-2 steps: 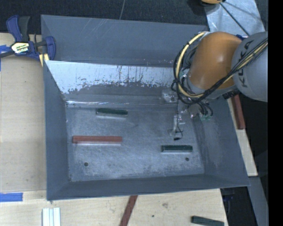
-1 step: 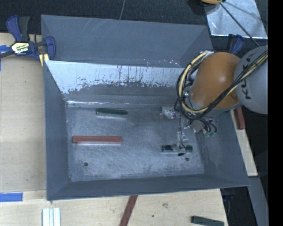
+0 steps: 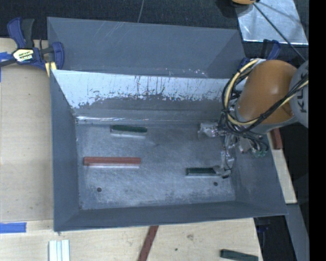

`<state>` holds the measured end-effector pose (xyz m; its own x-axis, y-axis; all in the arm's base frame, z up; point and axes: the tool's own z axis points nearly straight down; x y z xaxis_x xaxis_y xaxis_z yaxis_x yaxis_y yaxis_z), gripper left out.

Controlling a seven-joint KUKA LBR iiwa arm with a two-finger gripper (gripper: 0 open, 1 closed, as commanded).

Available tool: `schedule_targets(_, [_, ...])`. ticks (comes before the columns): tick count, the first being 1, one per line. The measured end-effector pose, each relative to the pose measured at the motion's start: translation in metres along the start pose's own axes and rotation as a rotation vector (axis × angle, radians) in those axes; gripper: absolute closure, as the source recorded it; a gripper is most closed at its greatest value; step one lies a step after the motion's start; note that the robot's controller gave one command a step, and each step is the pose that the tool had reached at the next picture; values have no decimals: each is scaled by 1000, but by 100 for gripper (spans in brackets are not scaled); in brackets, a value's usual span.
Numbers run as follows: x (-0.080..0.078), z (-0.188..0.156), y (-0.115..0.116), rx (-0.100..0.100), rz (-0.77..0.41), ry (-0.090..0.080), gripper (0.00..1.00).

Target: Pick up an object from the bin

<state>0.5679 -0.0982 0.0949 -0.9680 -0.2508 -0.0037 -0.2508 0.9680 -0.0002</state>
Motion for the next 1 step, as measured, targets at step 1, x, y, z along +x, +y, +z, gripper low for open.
schedule_targets(1, [58,21,48,-1,-248,2,100])
